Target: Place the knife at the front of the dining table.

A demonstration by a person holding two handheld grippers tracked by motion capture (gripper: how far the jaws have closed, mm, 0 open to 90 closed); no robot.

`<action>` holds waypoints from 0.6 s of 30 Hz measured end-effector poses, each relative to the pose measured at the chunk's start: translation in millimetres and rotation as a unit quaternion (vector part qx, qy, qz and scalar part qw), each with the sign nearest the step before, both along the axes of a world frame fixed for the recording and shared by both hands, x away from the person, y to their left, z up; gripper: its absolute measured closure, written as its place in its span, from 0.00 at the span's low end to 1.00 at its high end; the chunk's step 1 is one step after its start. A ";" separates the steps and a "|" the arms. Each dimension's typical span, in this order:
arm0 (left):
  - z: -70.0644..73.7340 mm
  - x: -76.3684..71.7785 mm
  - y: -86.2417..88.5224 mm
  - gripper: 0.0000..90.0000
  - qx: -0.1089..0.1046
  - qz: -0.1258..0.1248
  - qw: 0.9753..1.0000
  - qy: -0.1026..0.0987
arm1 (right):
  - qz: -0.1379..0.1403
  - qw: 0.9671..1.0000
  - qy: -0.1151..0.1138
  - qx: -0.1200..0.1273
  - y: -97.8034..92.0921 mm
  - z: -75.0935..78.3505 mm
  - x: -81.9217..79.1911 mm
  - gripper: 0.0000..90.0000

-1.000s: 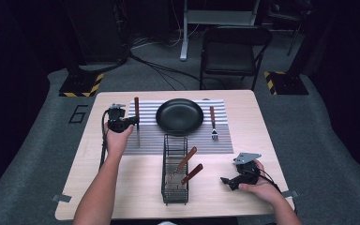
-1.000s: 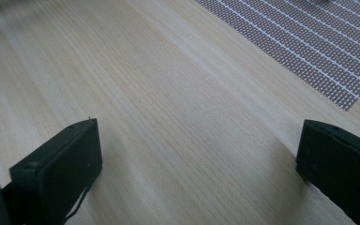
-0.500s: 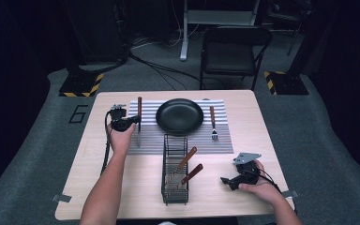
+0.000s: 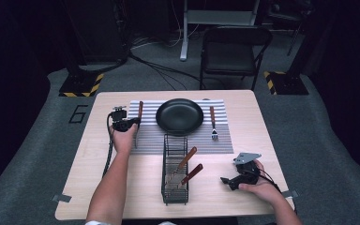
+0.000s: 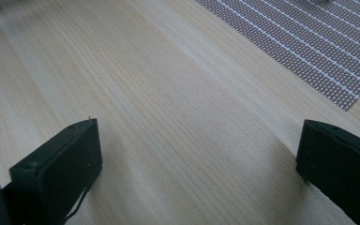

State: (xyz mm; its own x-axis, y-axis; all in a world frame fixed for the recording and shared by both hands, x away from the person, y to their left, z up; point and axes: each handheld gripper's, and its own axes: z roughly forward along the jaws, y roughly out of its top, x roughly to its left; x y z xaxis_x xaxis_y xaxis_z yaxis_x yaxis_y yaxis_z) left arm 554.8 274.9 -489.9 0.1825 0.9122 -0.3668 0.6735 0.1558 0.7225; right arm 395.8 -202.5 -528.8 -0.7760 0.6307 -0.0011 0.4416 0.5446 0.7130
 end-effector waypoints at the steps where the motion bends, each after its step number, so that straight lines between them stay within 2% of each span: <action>1: -1.5 1.1 0.6 0.90 0.005 -0.002 1.000 0.000 | 0.000 1.000 0.000 0.000 0.0 0.0 0.0 0.00; 5: -5.9 3.3 0.6 0.90 0.003 0.004 1.000 0.009 | 0.000 1.000 0.000 0.000 0.0 0.0 0.0 0.00; 10: -11.6 6.3 -2.0 0.90 -0.010 0.018 1.000 0.012 | 0.000 1.000 0.000 0.000 0.0 0.0 0.0 0.00; 18: -18.2 10.0 -3.4 0.89 -0.012 0.029 0.999 0.023 | 0.000 1.000 0.000 0.000 0.0 0.0 0.0 0.00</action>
